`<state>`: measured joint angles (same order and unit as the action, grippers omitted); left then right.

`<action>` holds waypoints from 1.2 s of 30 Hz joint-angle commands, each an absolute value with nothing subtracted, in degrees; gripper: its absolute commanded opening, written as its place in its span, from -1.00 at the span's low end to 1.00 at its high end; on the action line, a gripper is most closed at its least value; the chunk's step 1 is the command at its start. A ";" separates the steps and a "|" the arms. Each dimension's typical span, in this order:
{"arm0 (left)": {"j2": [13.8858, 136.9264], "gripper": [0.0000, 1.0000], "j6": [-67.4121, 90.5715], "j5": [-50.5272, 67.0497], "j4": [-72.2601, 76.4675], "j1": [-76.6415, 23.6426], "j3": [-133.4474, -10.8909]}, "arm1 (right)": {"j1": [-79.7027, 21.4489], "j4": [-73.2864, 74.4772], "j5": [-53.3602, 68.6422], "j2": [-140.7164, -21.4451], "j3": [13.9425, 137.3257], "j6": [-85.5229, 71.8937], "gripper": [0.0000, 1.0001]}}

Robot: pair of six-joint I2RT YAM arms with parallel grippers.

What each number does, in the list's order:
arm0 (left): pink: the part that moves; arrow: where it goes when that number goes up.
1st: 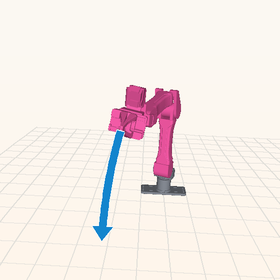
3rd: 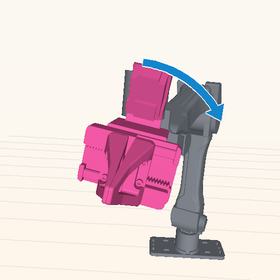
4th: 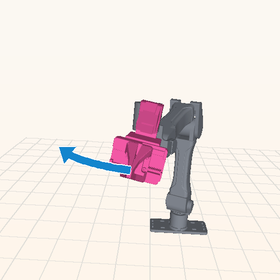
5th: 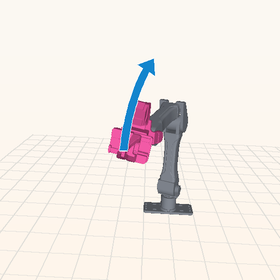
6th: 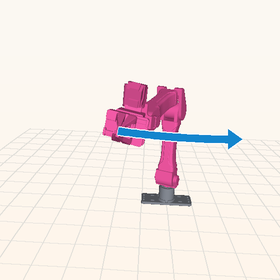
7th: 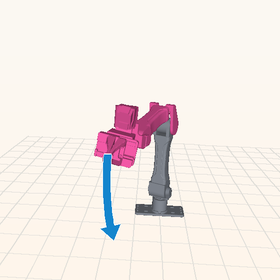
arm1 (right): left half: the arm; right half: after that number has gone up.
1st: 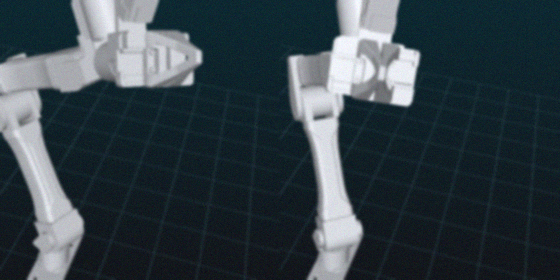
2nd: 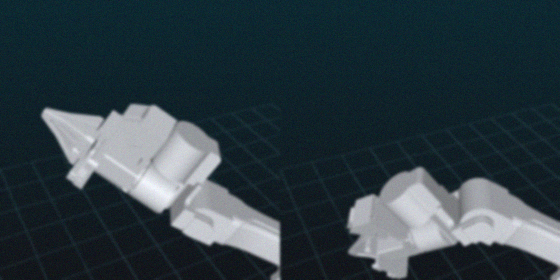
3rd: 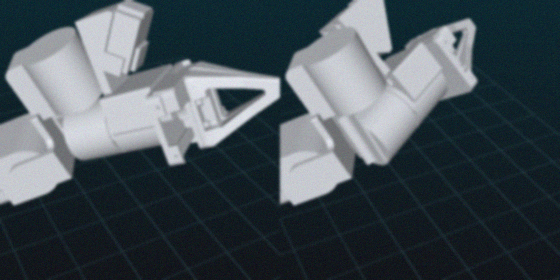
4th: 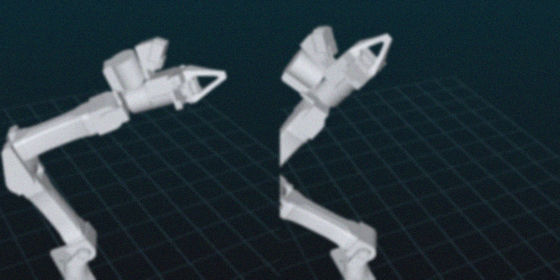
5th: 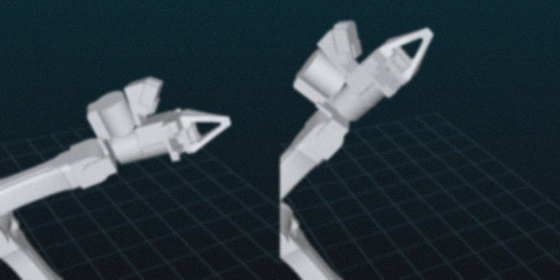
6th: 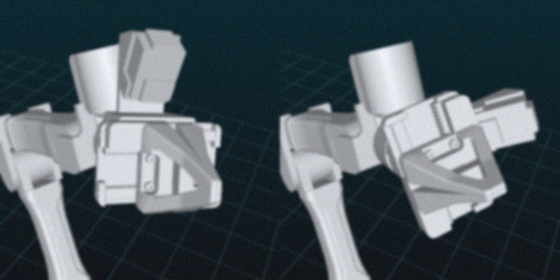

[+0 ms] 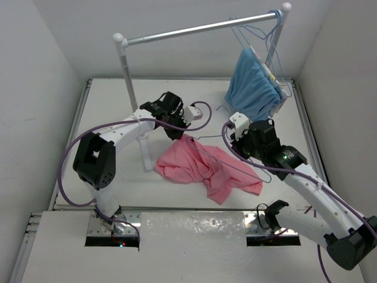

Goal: Place the t-shirt on the hanger

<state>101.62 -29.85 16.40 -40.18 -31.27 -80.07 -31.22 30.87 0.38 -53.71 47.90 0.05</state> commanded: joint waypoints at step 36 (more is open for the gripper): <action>94.66 -1.00 -34.71 26.63 -45.17 -34.27 -89.73 | -31.38 -2.20 11.60 -42.46 26.46 6.24 -1.00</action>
